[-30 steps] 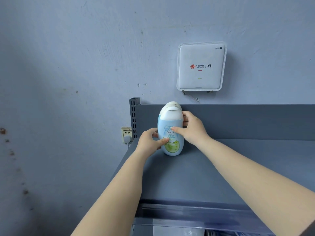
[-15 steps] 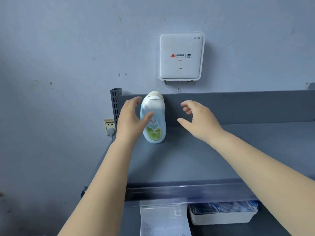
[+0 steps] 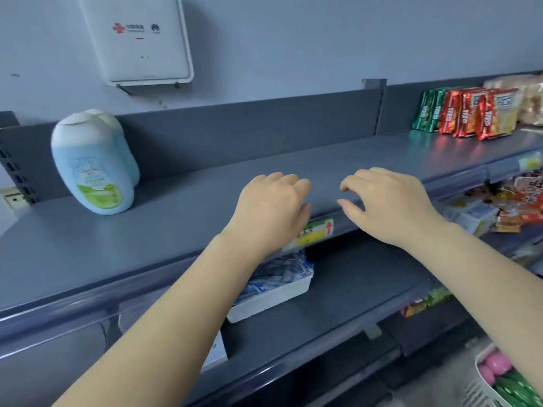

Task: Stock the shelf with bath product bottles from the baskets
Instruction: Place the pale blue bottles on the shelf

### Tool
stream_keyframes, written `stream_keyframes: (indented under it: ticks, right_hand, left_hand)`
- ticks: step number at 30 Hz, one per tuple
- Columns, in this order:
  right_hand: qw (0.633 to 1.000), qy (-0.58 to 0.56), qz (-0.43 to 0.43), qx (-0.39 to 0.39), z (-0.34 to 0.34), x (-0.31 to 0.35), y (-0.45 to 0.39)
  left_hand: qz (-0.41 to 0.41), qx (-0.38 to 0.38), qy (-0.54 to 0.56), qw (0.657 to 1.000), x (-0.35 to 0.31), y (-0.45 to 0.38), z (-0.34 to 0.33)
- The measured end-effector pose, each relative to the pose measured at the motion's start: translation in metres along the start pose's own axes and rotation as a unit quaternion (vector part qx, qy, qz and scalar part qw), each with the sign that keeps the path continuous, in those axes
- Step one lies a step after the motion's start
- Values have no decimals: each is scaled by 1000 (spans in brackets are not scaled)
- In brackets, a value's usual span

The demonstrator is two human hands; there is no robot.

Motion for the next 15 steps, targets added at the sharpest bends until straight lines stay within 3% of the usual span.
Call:
stream_keyframes:
  ticks: [5, 15]
  right_hand:
    - [995, 36, -61, 71, -15, -69, 98]
    - [966, 72, -182, 171, -35, -176, 274]
  left_hand:
    - [-124, 22, -10, 992, -126, -3, -56]
    - [-244, 128, 90, 957, -331, 14, -155]
Point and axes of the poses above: each hand's wrist, its own y-axis away from the middle knuckle, its own z-axis out of the back of the hand, x = y × z, the point moved 10 cm from there along -y, towards the middle knuckle, and after that the axes turned 15 degrees about z, right-handed, at the moved point
